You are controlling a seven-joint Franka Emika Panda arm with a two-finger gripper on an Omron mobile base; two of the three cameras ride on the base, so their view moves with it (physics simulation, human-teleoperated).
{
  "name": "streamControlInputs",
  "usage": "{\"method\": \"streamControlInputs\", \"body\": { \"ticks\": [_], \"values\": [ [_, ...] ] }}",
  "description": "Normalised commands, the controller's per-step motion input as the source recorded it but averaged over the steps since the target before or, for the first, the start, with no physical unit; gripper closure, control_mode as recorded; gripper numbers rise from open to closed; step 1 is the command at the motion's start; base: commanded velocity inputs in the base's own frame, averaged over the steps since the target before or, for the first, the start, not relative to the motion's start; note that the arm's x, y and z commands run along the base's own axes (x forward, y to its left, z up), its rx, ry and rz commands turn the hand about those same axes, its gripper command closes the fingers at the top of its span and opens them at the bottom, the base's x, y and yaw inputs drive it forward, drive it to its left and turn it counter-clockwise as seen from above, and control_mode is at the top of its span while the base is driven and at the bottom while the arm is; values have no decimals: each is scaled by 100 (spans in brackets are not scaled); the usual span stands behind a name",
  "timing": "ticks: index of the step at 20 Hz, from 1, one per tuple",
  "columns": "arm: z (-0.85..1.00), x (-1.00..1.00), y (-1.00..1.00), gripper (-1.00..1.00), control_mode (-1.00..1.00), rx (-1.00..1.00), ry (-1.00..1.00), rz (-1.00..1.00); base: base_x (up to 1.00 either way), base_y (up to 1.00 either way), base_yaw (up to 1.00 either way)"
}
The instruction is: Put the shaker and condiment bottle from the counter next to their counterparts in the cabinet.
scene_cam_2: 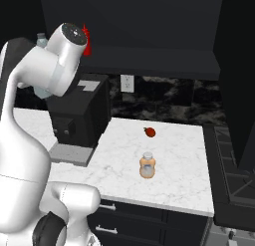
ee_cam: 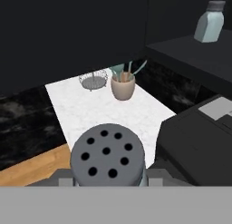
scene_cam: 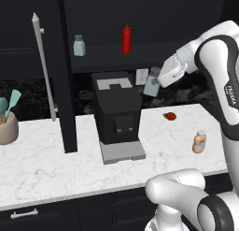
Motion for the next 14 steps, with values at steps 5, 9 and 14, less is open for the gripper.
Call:
{"method": "streamControlInputs", "body": {
  "ticks": [5,9,14],
  "values": [
    [11,-1,25,100,-100,-1,-2,0,0,0,0],
    [10,0,25,100,-100,0,-3,0,0,0,0],
    [11,0,22,100,-100,0,-2,0,0,0,0]
  ]
}}
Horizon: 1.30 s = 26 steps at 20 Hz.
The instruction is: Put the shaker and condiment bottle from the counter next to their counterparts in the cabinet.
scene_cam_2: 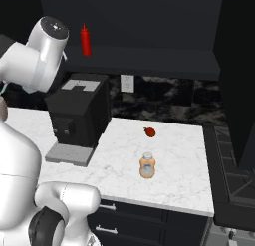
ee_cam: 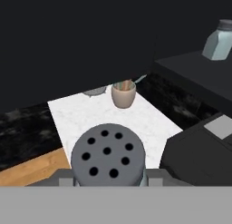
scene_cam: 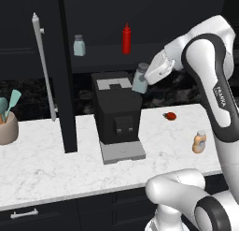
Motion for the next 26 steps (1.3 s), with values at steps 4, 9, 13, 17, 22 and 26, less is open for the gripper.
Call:
{"method": "streamControlInputs", "body": {
  "ticks": [4,9,13,17,22,26],
  "values": [
    [9,0,18,100,-100,0,0,0,0,0,0],
    [17,4,5,100,-100,0,0,-1,0,0,0],
    [34,2,0,100,-100,0,0,-3,0,0,0],
    [36,2,0,100,-100,0,2,-3,0,0,0],
    [29,4,0,100,-100,0,2,-4,0,0,0],
    [13,16,1,100,-100,0,4,-4,0,0,0]
  ]
}}
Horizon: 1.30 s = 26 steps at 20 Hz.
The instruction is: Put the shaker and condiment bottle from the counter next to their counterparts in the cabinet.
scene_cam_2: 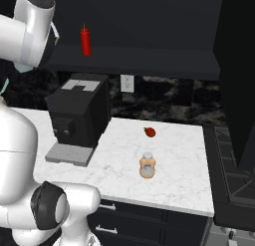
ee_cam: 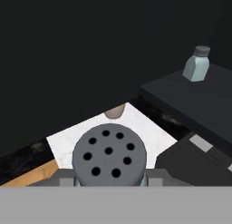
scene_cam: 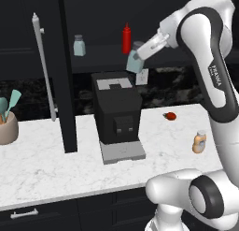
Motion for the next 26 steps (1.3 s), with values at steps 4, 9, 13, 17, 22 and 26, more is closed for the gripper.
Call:
{"method": "streamControlInputs", "body": {
  "ticks": [4,9,13,17,22,26],
  "values": [
    [2,25,0,100,-100,0,5,-4,0,0,0],
    [0,26,0,100,-100,0,2,-3,0,0,0],
    [0,23,1,100,-100,0,0,-4,0,0,0],
    [0,18,3,100,-100,0,0,-4,0,0,0],
    [0,12,7,100,-100,0,0,-4,0,0,0],
    [0,19,14,100,-100,-1,0,-3,0,0,0]
  ]
}}
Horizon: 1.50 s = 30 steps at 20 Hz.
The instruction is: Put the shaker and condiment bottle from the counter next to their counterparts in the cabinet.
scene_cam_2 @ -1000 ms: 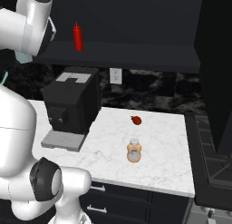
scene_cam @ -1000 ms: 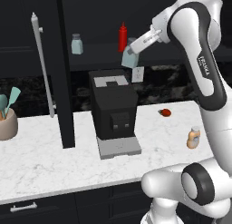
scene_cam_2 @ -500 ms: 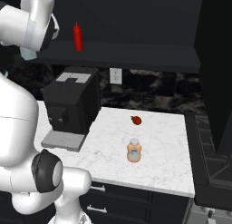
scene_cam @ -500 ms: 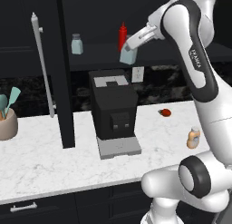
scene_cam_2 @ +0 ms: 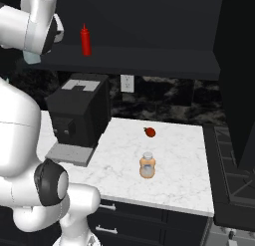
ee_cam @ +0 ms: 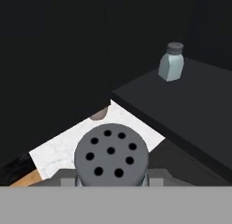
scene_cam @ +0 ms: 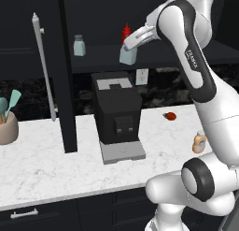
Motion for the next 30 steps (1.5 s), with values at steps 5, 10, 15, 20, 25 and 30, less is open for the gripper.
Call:
{"method": "streamControlInputs", "body": {
  "ticks": [5,10,15,20,25,30],
  "values": [
    [0,21,12,100,-100,-2,0,-2,0,0,0],
    [0,15,5,100,-100,-1,0,-3,0,0,0],
    [-4,13,2,100,-100,0,0,-2,0,0,0],
    [-8,8,1,100,-100,-1,0,-2,0,0,0],
    [-10,5,0,100,-100,0,0,-2,0,0,0],
    [-15,7,1,100,-100,-1,0,-1,0,0,0]
  ]
}}
